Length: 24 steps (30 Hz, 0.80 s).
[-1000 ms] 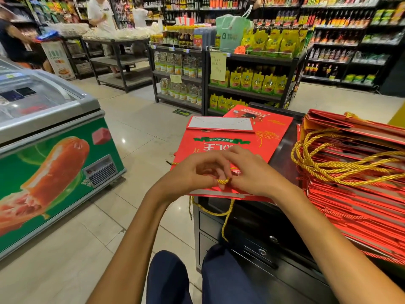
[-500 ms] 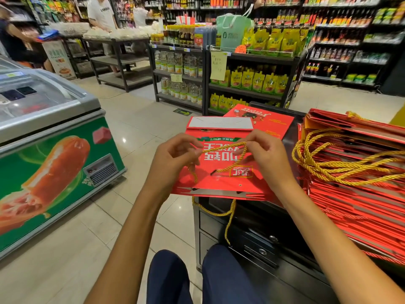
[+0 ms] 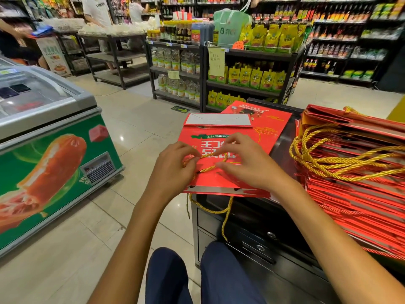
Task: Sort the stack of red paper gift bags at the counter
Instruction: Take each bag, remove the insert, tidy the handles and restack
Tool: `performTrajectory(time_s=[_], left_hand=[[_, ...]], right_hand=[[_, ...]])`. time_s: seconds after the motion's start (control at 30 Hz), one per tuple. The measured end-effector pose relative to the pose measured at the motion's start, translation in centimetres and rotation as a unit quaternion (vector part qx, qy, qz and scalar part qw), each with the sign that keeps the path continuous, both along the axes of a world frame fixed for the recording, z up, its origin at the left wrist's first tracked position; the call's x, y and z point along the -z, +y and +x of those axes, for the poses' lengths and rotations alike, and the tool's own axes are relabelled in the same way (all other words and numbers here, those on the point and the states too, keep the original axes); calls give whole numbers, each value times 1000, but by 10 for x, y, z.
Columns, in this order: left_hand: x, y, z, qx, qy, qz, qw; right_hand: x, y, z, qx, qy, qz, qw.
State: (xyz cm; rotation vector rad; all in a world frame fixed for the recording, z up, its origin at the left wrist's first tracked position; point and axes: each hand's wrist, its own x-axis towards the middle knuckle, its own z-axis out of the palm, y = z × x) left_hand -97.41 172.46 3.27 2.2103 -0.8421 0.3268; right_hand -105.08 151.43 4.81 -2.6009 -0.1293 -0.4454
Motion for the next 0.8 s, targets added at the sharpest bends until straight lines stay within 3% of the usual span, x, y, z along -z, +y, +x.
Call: performTrajectory(time_s=[0.27, 0.47, 0.6, 0.8], left_hand=[[3, 24, -16, 76, 33, 32, 996], [10, 17, -19, 152, -57, 125, 979], [13, 9, -18, 167, -92, 160, 969], [7, 17, -15, 137, -118, 140, 974]], right_hand=[[5, 18, 21, -77, 48, -15, 996], [-11, -1, -2, -37, 26, 93, 995], [-21, -13, -17, -25, 63, 57, 996], [-30, -17, -27, -35, 93, 6, 995]])
